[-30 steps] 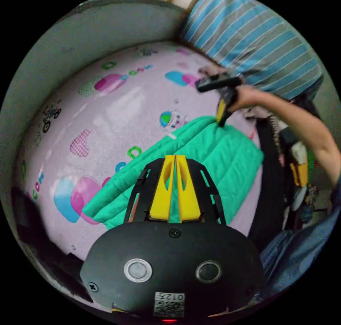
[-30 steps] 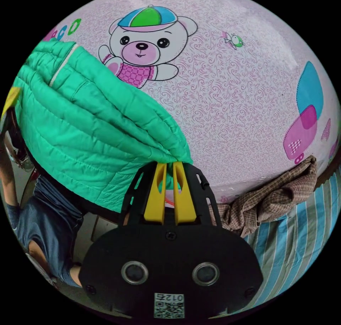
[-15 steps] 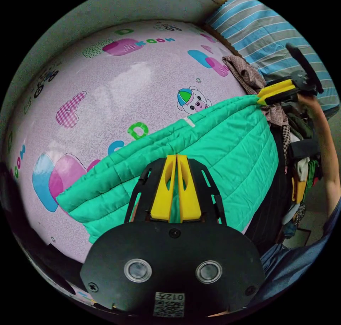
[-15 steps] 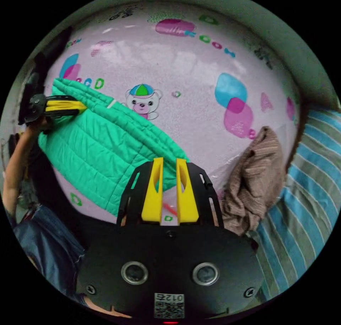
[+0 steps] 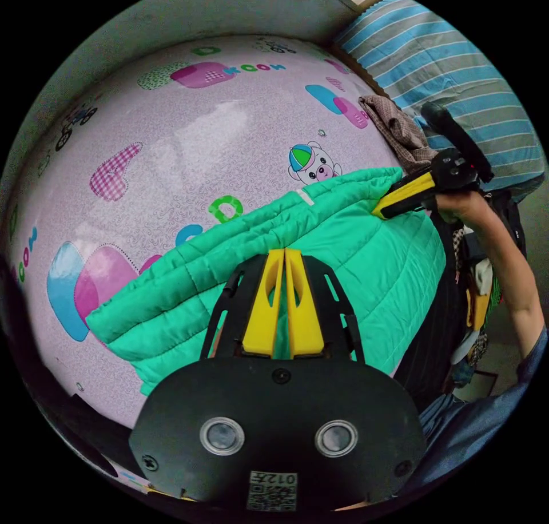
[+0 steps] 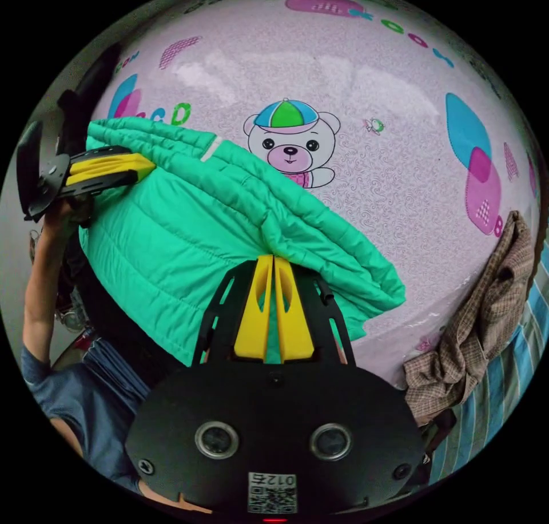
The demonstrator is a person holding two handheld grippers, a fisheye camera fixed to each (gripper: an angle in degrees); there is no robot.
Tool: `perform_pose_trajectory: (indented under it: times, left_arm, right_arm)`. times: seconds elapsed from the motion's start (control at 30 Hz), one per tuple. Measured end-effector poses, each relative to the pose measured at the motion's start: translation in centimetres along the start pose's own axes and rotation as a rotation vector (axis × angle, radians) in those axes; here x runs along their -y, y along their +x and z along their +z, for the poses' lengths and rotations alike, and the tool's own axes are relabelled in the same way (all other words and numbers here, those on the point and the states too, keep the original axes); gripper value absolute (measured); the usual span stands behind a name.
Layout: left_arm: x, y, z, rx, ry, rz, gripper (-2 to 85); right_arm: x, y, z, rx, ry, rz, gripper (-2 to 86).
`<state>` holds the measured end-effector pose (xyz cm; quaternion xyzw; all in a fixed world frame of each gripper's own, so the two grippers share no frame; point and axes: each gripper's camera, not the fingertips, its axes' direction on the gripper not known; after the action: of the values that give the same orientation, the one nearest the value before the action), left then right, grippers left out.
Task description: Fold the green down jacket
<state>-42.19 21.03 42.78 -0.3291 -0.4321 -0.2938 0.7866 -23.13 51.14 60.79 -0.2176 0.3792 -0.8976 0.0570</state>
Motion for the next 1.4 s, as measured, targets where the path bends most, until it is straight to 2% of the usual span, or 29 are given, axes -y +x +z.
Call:
perform_pose_trajectory:
  times: [0.2,0.43,0.57,0.73,0.93,1.13,1.23,1.3,1.4]
  left_arm:
    - [-2.3,-1.9,-1.9,-0.064,0.054,-0.075,-0.1]
    - [-8.7,-1.1,-6.7,0.053,0.213,-0.147,0.2]
    - [-9.6,-0.3,-4.0,0.238,0.066,-0.157,0.1]
    - [-11.4,-2.2,-0.8,0.106,0.05,-0.247,-0.1]
    - [-11.7,-0.2,-1.8,0.19,0.031,-0.237,0.1]
    - [-11.6,2.1,-4.8,0.226,0.177,-0.233,0.4]
    - [-10.5,1.1,-3.3,0.262,0.126,-0.262,0.3]
    - [-10.1,-0.5,-0.4,0.245,0.015,-0.301,0.1]
    - [-10.6,-0.6,1.0,0.233,0.027,-0.293,0.0]
  right_arm:
    - [0.6,-0.5,0.8,-0.034,-0.077,0.021,-0.9]
    - [-0.2,-1.7,1.6,-0.134,-0.076,0.013,-0.8]
    - [-1.1,-1.3,2.0,-0.117,-0.054,0.043,-0.8]
    - [-1.9,-1.6,2.8,-0.174,-0.044,0.053,-0.8]
    - [-3.8,-0.4,3.6,-0.138,0.021,0.085,-0.8]
    - [-5.4,0.4,4.7,-0.155,0.056,0.074,-0.8]
    - [-5.9,1.1,5.2,-0.144,0.054,0.088,-0.8]
    - [-6.4,1.7,5.6,-0.127,0.064,0.097,-0.8]
    - [-7.1,2.9,6.1,-0.091,0.084,0.104,-0.8]
